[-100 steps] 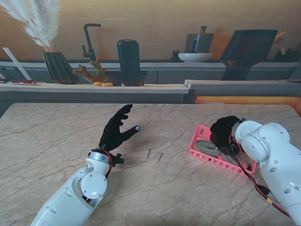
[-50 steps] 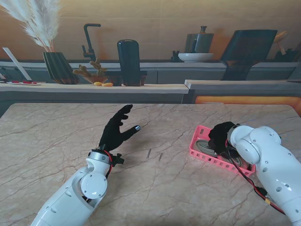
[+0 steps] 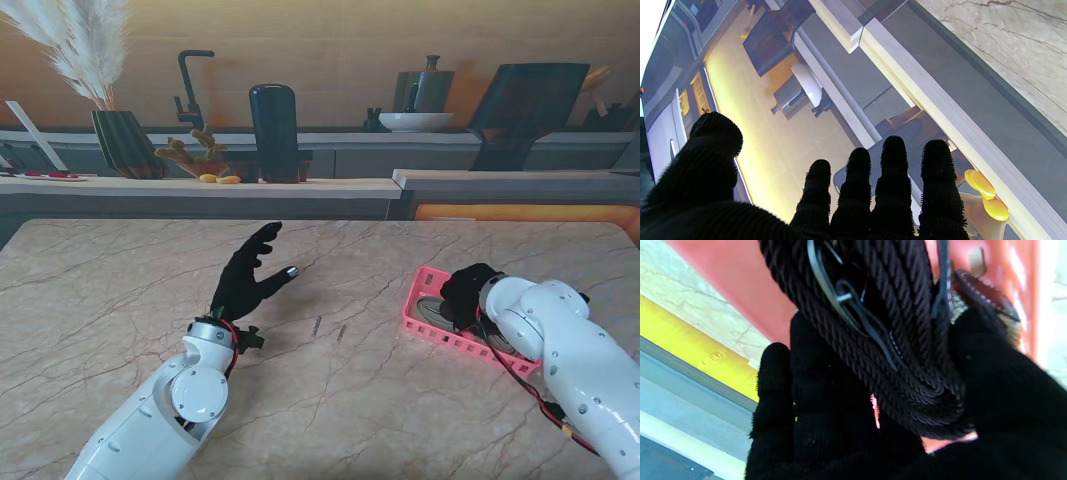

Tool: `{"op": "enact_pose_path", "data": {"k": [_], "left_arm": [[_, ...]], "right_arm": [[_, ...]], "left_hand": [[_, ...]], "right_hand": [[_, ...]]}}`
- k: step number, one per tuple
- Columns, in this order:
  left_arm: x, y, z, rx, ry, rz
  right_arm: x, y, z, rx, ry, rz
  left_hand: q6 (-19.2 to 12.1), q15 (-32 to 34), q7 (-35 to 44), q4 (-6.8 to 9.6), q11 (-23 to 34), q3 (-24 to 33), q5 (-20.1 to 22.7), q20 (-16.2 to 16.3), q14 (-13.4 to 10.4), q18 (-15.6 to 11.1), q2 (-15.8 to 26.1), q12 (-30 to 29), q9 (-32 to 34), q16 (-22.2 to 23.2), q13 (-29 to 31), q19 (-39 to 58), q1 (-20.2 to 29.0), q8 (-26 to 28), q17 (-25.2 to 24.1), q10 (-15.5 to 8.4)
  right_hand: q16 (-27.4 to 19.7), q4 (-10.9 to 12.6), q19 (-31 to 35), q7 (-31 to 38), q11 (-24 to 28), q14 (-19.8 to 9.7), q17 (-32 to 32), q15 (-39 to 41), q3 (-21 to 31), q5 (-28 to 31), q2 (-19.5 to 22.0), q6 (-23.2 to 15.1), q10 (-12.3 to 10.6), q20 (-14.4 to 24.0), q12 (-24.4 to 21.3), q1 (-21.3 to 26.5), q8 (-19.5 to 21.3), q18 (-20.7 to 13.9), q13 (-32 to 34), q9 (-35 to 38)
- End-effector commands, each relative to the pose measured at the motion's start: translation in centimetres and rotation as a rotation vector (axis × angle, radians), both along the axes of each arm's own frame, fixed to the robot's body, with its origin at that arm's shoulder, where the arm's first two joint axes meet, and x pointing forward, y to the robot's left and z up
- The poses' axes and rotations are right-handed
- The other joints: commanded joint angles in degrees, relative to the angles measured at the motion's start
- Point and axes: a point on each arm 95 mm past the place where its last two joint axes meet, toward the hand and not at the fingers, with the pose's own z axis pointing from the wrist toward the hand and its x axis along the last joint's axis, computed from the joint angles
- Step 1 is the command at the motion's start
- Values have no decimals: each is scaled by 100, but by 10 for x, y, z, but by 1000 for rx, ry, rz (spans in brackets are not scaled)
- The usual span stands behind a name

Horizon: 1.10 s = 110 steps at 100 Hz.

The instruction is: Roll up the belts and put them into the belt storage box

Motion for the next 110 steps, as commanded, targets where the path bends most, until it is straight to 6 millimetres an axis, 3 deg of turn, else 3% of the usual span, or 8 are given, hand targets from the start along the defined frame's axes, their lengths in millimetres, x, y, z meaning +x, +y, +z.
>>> {"op": "enact_pose_path", "data": {"k": [1, 8, 15, 18, 31, 78, 96, 110], "left_arm": [[-1, -2, -2, -4, 4, -3], [-1, -2, -2, -5, 6, -4], [-1, -2, -2, -4, 6, -3], [-1, -2, -2, -4, 6, -2], [-1, -2, -2, -7, 8, 0], [0, -2, -3, -7, 16, 1], [1, -2, -3, -8, 17, 3], [1, -2, -3, -8, 16, 3]], "right_arm": [[-8, -1, -12, -22, 46, -7], [-9, -2, -11, -29, 53, -8], [-10, -2, -9, -28, 67, -17], [-11, -2, -8, -29, 72, -19], [-13, -2, -4, -53, 91, -9], [-13, 0, 3, -32, -18, -2], [-14, 0, 6, -23, -54, -6], [-16, 2, 6, -37, -59, -19]], "left_hand": [[-197, -49, 46, 210, -124, -166, 71, 107, -211, -167, 212, 25, -14, 8, -90, -77, 143, 65, -64, -205], [-197, -47, 48, 213, -123, -183, 76, 110, -209, -164, 222, 26, -7, 10, -86, -78, 154, 67, -67, -196], [-187, -43, 49, 215, -121, -198, 74, 111, -202, -161, 234, 27, -2, 13, -81, -78, 168, 68, -67, -191], [-189, -38, 49, 215, -119, -209, 78, 114, -207, -163, 237, 27, 1, 15, -76, -75, 178, 68, -64, -198], [-177, -30, 50, 220, -113, -233, 79, 118, -193, -160, 264, 31, 1, 21, -75, -71, 220, 70, -64, -187], [-157, 7, 57, 230, -81, -347, 95, 125, -174, -164, 329, 49, 27, 37, -67, -50, 345, 80, -68, -175], [-164, 15, 60, 234, -78, -391, 101, 124, -176, -160, 341, 51, 31, 39, -62, -45, 374, 83, -68, -178], [-165, 12, 59, 236, -77, -426, 95, 122, -191, -169, 355, 52, 26, 36, -66, -43, 383, 84, -66, -188]], "right_hand": [[-111, 117, -82, 202, 72, -183, -129, -74, 872, 177, 228, -522, -96, 100, -19, 58, 146, -6, -203, -200], [-147, 284, -198, -392, 13, -162, -236, -192, 943, 173, 309, -373, -52, 120, -19, -281, 502, -1, -406, -436], [-175, 733, -336, -1028, -76, -116, -422, -323, 989, 112, 479, -169, 26, 171, -24, -661, 962, 17, -695, -745], [-175, 775, -373, -1145, -90, -86, -485, -346, 880, 60, 571, -140, 49, 196, -20, -735, 1060, 15, -789, -838], [-172, 833, -551, -1522, -159, -84, -714, -435, 292, -254, 1101, -8, 117, 293, 5, -1018, 1238, 14, -1122, -1226], [-19, 775, -519, -1605, 67, -57, -759, -139, 136, -377, 979, 114, 210, 483, 141, -1270, 1424, 3, -1204, -1425], [-29, 778, -591, -1829, -15, 30, -921, -195, -233, -676, 1085, 145, 327, 506, 142, -1437, 1395, 76, -1511, -1862], [-117, 804, -783, -1930, -235, 140, -1164, -439, -484, -1050, 1172, -399, 503, 509, 124, -1587, 1440, 176, -1971, -2476]]}}
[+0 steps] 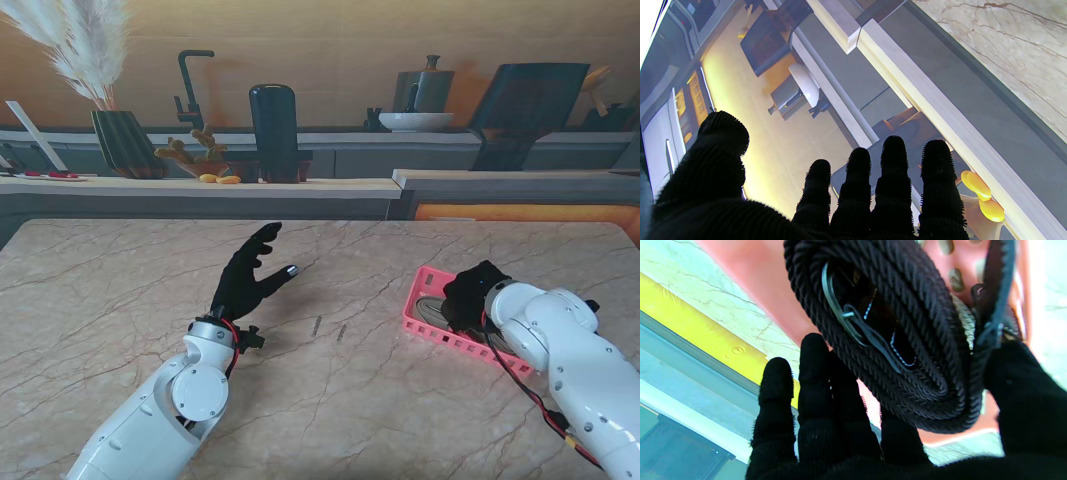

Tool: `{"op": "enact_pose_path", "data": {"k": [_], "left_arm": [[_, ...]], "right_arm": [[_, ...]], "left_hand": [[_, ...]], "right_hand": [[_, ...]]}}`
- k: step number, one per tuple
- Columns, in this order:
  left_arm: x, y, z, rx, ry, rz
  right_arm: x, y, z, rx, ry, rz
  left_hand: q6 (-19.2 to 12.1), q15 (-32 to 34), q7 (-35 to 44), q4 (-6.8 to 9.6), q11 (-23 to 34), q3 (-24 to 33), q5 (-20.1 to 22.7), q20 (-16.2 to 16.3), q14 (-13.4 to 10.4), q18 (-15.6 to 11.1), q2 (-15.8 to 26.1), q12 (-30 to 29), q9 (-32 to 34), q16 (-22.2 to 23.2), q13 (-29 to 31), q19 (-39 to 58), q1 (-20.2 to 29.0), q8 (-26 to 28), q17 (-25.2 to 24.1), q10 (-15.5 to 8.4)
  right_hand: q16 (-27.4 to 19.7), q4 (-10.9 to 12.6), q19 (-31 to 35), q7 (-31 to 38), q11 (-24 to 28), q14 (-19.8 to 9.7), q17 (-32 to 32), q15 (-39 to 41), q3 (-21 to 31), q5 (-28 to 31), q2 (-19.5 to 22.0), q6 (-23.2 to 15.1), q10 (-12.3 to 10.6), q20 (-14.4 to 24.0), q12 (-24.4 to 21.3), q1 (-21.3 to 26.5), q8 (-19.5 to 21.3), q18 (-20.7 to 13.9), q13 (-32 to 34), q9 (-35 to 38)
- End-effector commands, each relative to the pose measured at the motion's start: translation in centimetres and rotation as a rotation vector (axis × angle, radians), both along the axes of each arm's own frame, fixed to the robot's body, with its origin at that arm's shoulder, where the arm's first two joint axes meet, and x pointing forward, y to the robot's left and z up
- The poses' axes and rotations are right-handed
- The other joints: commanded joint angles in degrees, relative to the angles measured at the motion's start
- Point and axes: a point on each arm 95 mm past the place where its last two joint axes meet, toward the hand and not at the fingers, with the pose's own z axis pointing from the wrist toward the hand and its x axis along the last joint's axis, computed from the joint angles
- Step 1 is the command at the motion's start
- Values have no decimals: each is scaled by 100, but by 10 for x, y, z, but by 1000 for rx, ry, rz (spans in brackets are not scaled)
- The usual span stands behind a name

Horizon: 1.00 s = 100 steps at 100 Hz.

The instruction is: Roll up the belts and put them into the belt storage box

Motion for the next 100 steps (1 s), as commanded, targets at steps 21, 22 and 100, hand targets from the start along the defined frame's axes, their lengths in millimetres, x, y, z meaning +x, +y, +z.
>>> {"op": "enact_pose_path", "data": {"k": [21, 22, 100], "left_arm": [[-1, -2, -2, -5, 7, 0], [-1, -2, -2, -5, 7, 0], [-1, 2, -1, 5, 5, 1]], "right_arm": [[-4, 6, -2, 3, -9, -18], [-4, 6, -2, 6, -11, -18], [-22, 32, 28, 269, -243, 84]], "left_hand": [[-166, 11, 64, 241, -76, -191, 98, 115, -184, -161, 246, 33, 23, 35, -69, -43, 57, 42, -61, -181], [-163, 12, 64, 241, -74, -194, 98, 115, -184, -161, 244, 33, 27, 35, -68, -42, 57, 42, -60, -184], [-198, -57, 67, 249, -128, -310, 167, 90, -164, -125, 151, 6, 15, -1, -122, -94, 38, 43, -101, -167]], "right_hand": [[-105, 132, -270, 7, -273, 207, -221, -347, -268, -454, 191, -431, 237, 140, 56, -235, 117, 176, -394, -648], [-103, 133, -271, 8, -271, 208, -218, -340, -268, -456, 187, -419, 233, 143, 58, -228, 117, 173, -377, -649], [-184, 202, -214, -80, -146, 140, -184, -341, -447, -509, -15, 165, 216, 189, 64, -46, 77, 100, -406, -785]]}}
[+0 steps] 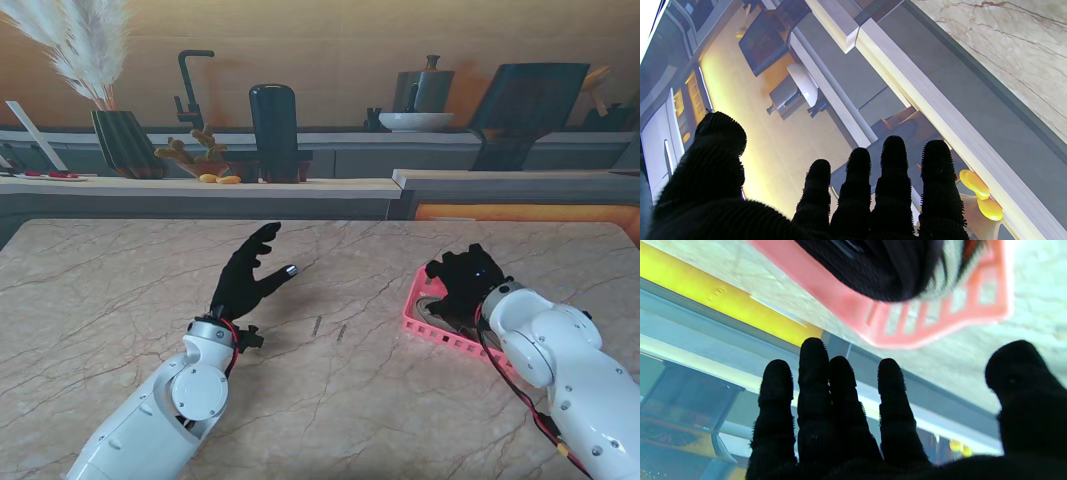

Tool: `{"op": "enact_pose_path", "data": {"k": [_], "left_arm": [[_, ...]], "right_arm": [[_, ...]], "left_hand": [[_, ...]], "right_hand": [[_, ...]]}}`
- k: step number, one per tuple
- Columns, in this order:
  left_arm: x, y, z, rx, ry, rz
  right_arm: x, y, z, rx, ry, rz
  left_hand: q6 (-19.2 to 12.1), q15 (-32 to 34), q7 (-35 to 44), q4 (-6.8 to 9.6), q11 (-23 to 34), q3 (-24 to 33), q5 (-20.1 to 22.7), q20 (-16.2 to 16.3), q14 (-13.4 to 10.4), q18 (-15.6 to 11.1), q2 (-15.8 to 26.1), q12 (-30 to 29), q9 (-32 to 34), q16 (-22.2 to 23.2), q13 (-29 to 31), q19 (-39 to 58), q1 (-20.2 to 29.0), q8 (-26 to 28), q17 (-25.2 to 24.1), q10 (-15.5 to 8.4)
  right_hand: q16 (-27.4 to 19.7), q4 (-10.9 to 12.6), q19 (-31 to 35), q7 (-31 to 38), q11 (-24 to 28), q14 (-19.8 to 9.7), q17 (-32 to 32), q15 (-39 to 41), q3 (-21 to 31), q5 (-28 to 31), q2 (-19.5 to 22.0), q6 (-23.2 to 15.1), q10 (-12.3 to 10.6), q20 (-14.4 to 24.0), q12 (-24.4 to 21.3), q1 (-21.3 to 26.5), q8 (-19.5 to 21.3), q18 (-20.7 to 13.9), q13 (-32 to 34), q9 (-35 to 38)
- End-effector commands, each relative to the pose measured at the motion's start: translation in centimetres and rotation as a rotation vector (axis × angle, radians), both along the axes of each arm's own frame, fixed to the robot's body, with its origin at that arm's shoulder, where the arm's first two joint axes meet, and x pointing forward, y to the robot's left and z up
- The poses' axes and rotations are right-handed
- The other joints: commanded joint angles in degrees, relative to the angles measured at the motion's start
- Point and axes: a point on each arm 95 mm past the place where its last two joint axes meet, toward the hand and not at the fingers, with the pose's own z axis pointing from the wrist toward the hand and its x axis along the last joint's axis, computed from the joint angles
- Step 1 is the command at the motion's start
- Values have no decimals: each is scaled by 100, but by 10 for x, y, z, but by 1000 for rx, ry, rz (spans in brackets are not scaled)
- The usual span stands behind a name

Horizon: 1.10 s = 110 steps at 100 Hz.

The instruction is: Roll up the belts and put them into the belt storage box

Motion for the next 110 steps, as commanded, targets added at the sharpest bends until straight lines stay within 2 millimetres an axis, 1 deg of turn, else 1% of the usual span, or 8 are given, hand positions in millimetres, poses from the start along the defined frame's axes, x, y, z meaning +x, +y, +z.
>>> {"op": "enact_pose_path", "data": {"k": [1, 22, 39, 53, 63, 70, 80, 110], "left_arm": [[-2, 1, -1, 2, 4, -3], [-3, 7, 0, 9, 17, -22], [-6, 12, 2, -2, 48, -68], [-8, 16, 3, -21, 53, -70], [-9, 20, 4, -43, 72, -85], [-11, 23, 4, -59, 95, -110], [-15, 28, 6, -80, 119, -145], [-20, 42, 10, -34, 101, -191]], "right_arm": [[-5, 13, 5, 43, -13, 29], [-15, 33, 12, 295, -27, 79], [-23, 52, 10, 538, 1, 109], [-29, 68, 4, 697, 2, 124], [-35, 79, -5, 818, -7, 119], [-40, 85, -11, 884, -8, 116], [-49, 91, -20, 967, -10, 114], [-73, 90, -36, 1097, -29, 77]], "left_hand": [[-199, -65, 65, 248, -135, -123, 172, 85, -164, -121, 82, 3, 13, -5, -125, -106, 24, 33, -99, -163], [-220, -215, -13, 246, -247, -35, 407, 26, -114, -38, -73, -55, 111, -83, -110, -288, -40, 12, -139, -130], [-235, -508, -1, 217, -488, 192, 728, -37, -97, -22, -252, -156, 179, -215, -103, -591, -170, 132, -146, -108], [-247, -585, 163, 196, -648, 315, 841, -5, -88, -37, -296, -177, 58, -202, -74, -781, -256, 426, -108, -111], [-139, -660, 324, 181, -716, 339, 1265, -9, -49, 14, -343, -211, 117, -232, -68, -877, -260, 574, -110, -74], [-135, -782, 220, 166, -824, 357, 1455, -40, -54, 21, -384, -268, 183, -299, -96, -1056, -284, 635, -112, -62], [-255, -923, -151, 161, -975, 348, 1528, -64, -29, 27, -449, -349, 260, -395, -106, -1276, -309, 519, -98, -45], [-378, -1168, -550, 121, -1217, 951, 1115, -310, -103, -291, -888, -450, 167, -585, -143, -2014, -527, 382, 136, -31]], "right_hand": [[-140, 203, -36, -78, -94, 76, -69, -208, 5, -199, -80, 24, 134, 39, -76, -102, 16, 97, -155, -152], [-513, 268, -595, 24, -297, -31, -49, -905, 283, -248, -504, -83, 5, -271, -212, 521, 13, -20, -230, -213], [-900, 426, -1046, 242, -356, -204, 47, -1497, 1609, -361, -1131, -74, -187, -512, -260, 1035, -26, -331, -241, -200], [-1045, 469, -1234, 326, -405, -318, 110, -1701, 1981, -467, -1265, -78, -365, -624, -308, 1124, -62, -498, -176, -144], [-1089, 363, -1298, 251, -452, -358, 113, -1766, 1778, -578, -1250, 19, -519, -667, -376, 1003, -156, -555, -122, 34], [-1093, 179, -1336, 188, -562, -310, 9, -1825, 1047, -548, -907, 44, -452, -644, -446, 676, -260, -495, -207, 59], [-1065, 213, -1440, 27, -674, -214, -141, -1915, -8, -516, -450, 37, -230, -536, -424, 258, -296, -368, -336, -75], [-1060, 336, -1586, -163, -806, -72, -177, -2037, -32, -509, -679, -9, -136, -462, -427, 335, -302, -196, -380, -96]]}}
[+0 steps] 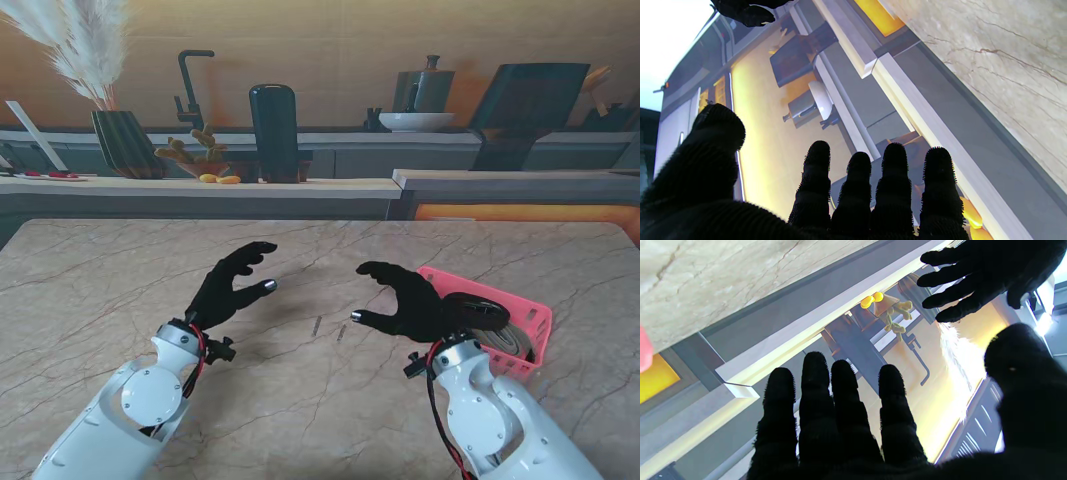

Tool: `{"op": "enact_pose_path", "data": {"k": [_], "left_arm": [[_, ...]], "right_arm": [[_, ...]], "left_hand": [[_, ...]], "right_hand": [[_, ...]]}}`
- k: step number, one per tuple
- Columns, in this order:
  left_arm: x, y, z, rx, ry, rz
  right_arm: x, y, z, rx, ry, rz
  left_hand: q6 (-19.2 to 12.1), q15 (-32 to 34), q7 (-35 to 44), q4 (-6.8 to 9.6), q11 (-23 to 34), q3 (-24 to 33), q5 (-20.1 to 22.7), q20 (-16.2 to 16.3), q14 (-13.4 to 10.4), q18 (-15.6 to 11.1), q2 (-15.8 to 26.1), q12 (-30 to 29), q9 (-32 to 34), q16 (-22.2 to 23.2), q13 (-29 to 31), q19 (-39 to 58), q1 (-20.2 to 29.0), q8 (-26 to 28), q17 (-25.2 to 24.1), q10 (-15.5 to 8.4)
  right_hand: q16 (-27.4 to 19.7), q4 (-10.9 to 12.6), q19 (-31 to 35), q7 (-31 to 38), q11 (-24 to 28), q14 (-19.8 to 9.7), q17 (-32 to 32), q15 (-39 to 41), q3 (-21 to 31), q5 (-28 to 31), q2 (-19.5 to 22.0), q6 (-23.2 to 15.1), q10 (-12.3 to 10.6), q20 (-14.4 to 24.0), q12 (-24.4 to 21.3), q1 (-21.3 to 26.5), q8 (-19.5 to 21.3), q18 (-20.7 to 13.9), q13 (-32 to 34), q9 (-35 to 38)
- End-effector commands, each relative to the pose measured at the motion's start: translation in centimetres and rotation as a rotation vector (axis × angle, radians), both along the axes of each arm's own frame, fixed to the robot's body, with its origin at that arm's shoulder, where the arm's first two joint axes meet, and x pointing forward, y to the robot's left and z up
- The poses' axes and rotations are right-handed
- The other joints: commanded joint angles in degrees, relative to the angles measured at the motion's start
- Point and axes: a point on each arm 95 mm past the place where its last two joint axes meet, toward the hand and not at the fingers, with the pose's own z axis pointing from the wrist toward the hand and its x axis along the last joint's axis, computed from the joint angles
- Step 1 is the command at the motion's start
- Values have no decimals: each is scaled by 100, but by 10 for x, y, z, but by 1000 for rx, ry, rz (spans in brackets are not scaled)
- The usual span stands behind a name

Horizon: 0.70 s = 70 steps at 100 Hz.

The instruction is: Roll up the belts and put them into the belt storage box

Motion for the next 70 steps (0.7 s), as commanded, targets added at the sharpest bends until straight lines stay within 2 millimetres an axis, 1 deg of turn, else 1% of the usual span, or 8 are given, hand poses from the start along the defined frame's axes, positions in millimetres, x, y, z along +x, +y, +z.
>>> {"op": "enact_pose_path", "data": {"k": [1, 6, 19, 30, 39, 46, 53, 70], "left_arm": [[-3, 4, 0, 38, -13, -12], [-3, 7, 1, 62, -20, -13], [-3, 16, 4, 95, -30, -7], [-6, 19, 3, 112, -34, -24], [-8, 19, 1, 113, -39, -22], [-9, 20, 1, 109, -32, -34], [-11, 21, 1, 106, -41, -30], [-12, 20, 2, 103, -54, -27]], "right_arm": [[-8, 4, -5, 43, 32, 14], [-11, 3, -5, 63, 46, 24], [-17, 1, -4, 92, 49, 21], [-20, 1, -4, 105, 39, 14], [-23, 2, -3, 106, 26, 12], [-24, 3, -3, 98, 12, 12], [-26, 4, -2, 97, 5, 13], [-27, 5, -1, 103, -2, 18]], "left_hand": [[-169, -149, -260, 118, -190, 216, -228, -101, -109, -284, -303, -100, -25, -109, -144, -186, -279, -66, 63, -40], [-23, -173, -366, 98, -205, 418, -366, -141, -114, -322, -368, -115, -45, -148, -130, -258, -354, -134, 96, -9], [3, -182, -369, 84, -209, 514, -381, -184, -111, -350, -420, -119, -64, -159, -150, -331, -370, -147, 101, 1], [-22, -197, -367, 69, -221, 566, -372, -213, -97, -338, -400, -129, -58, -171, -169, -389, -417, -155, 110, -1], [-1, -174, -339, 59, -205, 582, -253, -215, -28, -251, -448, -131, 55, -173, -82, -395, -415, -156, 175, 60], [-38, -200, -361, 52, -233, 595, -281, -226, -71, -305, -395, -142, 9, -186, -141, -429, -425, -168, 128, 26], [-28, -178, -347, 47, -213, 589, -236, -212, -40, -246, -414, -134, 79, -181, -84, -410, -430, -164, 176, 51], [-41, -172, -350, 42, -220, 580, -219, -199, -28, -246, -382, -133, 106, -179, -75, -404, -425, -168, 172, 59]], "right_hand": [[-26, 6, -151, -117, -138, 25, -21, -114, -19, -137, -110, -4, 28, 92, -67, 58, -4, 90, -120, -32], [-26, 42, -179, -163, -171, 9, -26, -141, 37, -194, -89, 31, -6, 107, -66, 149, -2, 55, -152, -72], [8, 77, -174, -130, -127, 3, 49, -92, 150, -54, -88, 36, 5, 149, -34, 315, 40, 66, -48, 49], [44, 48, -174, -78, -92, 17, 69, -39, 166, 83, -31, 10, 15, 179, -13, 248, 85, 80, -7, 145], [70, 14, -171, -54, -89, 13, 76, -1, 141, 136, 12, -7, 14, 201, -7, 178, 111, 86, 14, 185], [95, 1, -160, -27, -68, 6, 99, 42, 132, 206, 66, -31, 15, 220, 4, 130, 132, 97, 59, 257], [124, -2, -148, -19, -62, 8, 119, 90, 156, 247, 109, -56, 22, 241, 10, 98, 147, 120, 102, 326], [172, -12, -132, 4, -55, 20, 127, 154, 204, 333, 137, -80, 34, 276, 24, 84, 174, 138, 131, 395]]}}
